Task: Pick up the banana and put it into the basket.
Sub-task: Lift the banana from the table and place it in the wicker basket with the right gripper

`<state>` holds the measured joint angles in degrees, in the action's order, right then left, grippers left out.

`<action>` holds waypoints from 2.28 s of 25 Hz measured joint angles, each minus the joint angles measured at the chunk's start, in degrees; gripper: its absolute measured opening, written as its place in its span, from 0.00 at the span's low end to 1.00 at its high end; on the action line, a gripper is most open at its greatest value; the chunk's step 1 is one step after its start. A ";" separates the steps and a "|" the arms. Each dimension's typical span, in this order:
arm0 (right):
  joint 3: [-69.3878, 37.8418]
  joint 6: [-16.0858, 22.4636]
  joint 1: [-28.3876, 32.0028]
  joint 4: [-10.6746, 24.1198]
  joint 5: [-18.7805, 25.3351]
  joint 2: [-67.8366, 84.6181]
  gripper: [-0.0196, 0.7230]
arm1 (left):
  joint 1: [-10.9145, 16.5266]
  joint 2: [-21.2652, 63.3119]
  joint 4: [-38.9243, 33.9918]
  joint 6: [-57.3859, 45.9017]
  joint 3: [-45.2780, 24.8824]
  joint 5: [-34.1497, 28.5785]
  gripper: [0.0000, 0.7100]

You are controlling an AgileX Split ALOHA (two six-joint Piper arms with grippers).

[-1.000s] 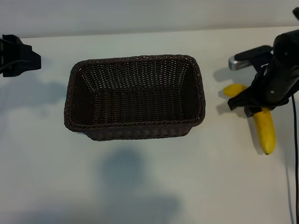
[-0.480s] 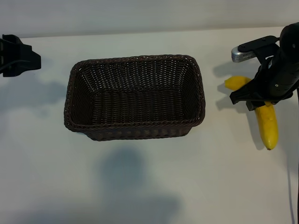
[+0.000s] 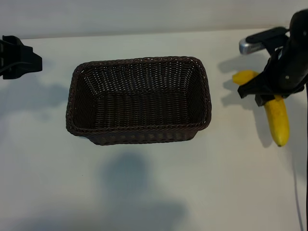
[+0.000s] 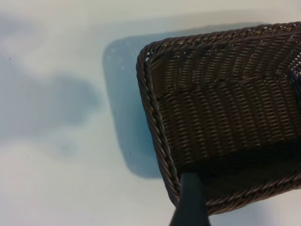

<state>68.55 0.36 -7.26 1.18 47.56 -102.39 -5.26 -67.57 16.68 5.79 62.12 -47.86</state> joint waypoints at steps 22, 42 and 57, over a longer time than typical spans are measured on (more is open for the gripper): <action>5.10 -1.96 -5.93 -1.18 4.55 1.06 0.56 | 0.00 0.00 0.00 0.00 0.00 0.45 0.83; 8.60 -2.77 -11.49 -2.20 4.65 1.06 0.56 | 0.00 0.00 0.00 0.00 0.00 0.45 0.83; 13.05 -6.05 -16.80 -2.89 4.85 0.91 0.56 | 0.00 0.00 0.00 0.00 0.00 0.45 0.83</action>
<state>81.60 -5.69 -24.06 -1.71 52.41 -101.47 -5.26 -67.57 16.68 5.79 62.12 -47.41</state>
